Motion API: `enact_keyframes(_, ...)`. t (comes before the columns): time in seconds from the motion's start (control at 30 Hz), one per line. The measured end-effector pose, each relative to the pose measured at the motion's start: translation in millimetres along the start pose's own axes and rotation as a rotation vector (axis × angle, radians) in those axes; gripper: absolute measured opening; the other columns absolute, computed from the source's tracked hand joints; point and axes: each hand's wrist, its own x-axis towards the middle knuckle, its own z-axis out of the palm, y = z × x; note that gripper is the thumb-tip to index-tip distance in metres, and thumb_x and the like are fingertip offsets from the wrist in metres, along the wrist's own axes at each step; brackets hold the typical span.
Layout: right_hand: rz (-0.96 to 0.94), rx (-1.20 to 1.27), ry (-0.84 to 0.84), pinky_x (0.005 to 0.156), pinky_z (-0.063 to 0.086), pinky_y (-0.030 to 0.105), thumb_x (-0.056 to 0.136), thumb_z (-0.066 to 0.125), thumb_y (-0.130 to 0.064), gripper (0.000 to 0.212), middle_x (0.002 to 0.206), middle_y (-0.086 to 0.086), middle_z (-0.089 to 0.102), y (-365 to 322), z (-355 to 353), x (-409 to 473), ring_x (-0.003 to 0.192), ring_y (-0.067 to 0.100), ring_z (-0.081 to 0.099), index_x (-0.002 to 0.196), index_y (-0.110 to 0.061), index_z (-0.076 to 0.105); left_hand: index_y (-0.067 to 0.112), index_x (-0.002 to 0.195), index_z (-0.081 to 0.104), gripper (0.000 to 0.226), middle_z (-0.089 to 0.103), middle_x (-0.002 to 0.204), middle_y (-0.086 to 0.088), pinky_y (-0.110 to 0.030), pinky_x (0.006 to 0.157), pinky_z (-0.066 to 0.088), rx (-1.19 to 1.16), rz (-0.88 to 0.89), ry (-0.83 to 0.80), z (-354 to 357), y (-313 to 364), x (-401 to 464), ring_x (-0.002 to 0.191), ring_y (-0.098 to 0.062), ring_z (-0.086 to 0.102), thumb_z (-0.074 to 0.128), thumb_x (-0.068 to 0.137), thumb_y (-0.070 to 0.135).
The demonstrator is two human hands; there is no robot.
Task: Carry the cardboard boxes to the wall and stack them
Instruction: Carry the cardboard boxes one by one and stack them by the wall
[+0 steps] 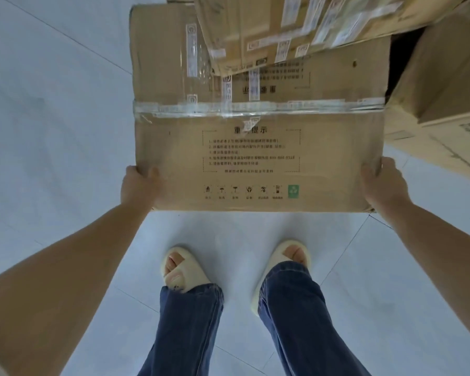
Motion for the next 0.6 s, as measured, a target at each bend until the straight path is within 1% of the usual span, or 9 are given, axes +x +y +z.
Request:
enact_keyframes(0.07, 0.007, -0.007, 0.055, 0.081, 0.041, 0.043, 0.099, 0.038, -0.031, 0.045, 0.126, 0.028, 0.049, 6, -1, -5, 0.109, 0.042, 0.051, 0.127, 0.003, 0.043, -0.003, 0.121, 0.045, 0.042, 0.056, 0.113, -0.019, -0.041, 0.072, 0.045, 0.065, 0.027, 0.065, -2, -7, -2, 0.095, -0.036, 0.054, 0.042, 0.095, 0.029)
enact_keyframes(0.1, 0.007, 0.004, 0.073, 0.077, 0.040, 0.041, 0.099, 0.039, -0.030, 0.043, 0.123, 0.028, 0.050, 8, -3, -9, 0.104, 0.041, 0.051, 0.123, 0.005, 0.045, -0.004, 0.116, 0.047, 0.039, 0.056, 0.105, -0.018, -0.040, 0.070, 0.043, 0.083, 0.039, 0.059, -5, -10, -4, 0.089, -0.033, 0.053, 0.041, 0.096, 0.030)
enact_keyframes(0.17, 0.011, 0.029, 0.074, 0.072, 0.038, 0.037, 0.098, 0.040, -0.029, 0.038, 0.117, 0.027, 0.051, 13, -6, -14, 0.091, 0.037, 0.049, 0.114, 0.005, 0.047, -0.001, 0.097, 0.050, 0.037, 0.052, 0.087, -0.012, -0.040, 0.072, 0.039, 0.087, 0.046, -0.004, -11, -17, -5, 0.083, -0.029, 0.047, 0.037, 0.099, 0.033)
enact_keyframes(0.23, -0.001, 0.044, 0.067, 0.069, 0.041, 0.039, 0.098, 0.040, -0.031, 0.034, 0.108, 0.025, 0.053, 18, -11, -19, 0.085, 0.034, 0.048, 0.104, 0.002, 0.045, 0.004, 0.073, 0.043, 0.043, 0.044, 0.070, -0.006, -0.041, 0.072, 0.037, 0.105, 0.072, -0.036, -17, -25, -7, 0.076, -0.027, 0.043, 0.034, 0.100, 0.036)
enact_keyframes(0.27, -0.017, 0.048, 0.068, 0.068, 0.042, 0.039, 0.098, 0.040, -0.033, 0.034, 0.102, 0.023, 0.054, 21, -13, -23, 0.084, 0.034, 0.049, 0.100, 0.001, 0.044, 0.006, 0.068, 0.041, 0.045, 0.042, 0.066, -0.006, -0.040, 0.070, 0.037, 0.110, 0.100, -0.039, -19, -28, -9, 0.073, -0.027, 0.042, 0.033, 0.100, 0.036)
enact_keyframes(0.4, -0.014, 0.076, 0.071, 0.065, 0.039, 0.038, 0.100, 0.036, -0.039, 0.039, 0.076, 0.008, 0.048, 24, -18, -47, 0.077, 0.031, 0.049, 0.090, -0.002, 0.044, 0.006, 0.069, 0.043, 0.047, 0.046, 0.066, -0.008, -0.033, 0.056, 0.032, 0.065, 0.128, -0.013, -30, -49, -25, 0.067, -0.027, 0.045, 0.032, 0.100, 0.039)
enact_keyframes(0.5, -0.021, 0.085, 0.112, 0.057, 0.034, 0.035, 0.100, 0.034, -0.041, 0.042, 0.068, 0.007, 0.045, 22, -27, -72, 0.064, 0.027, 0.043, 0.074, -0.009, 0.038, 0.006, 0.067, 0.043, 0.049, 0.046, 0.064, -0.009, -0.031, 0.052, 0.033, 0.048, 0.130, 0.025, -50, -62, -44, 0.060, -0.023, 0.044, 0.032, 0.099, 0.041)
enact_keyframes(0.6, -0.069, 0.091, 0.174, 0.051, 0.029, 0.034, 0.101, 0.034, -0.037, 0.044, 0.063, 0.010, 0.044, 18, -40, -97, 0.058, 0.025, 0.040, 0.068, -0.009, 0.035, 0.007, 0.061, 0.036, 0.049, 0.040, 0.059, -0.008, -0.031, 0.051, 0.029, 0.040, 0.160, 0.061, -78, -68, -60, 0.056, -0.022, 0.038, 0.036, 0.099, 0.039)
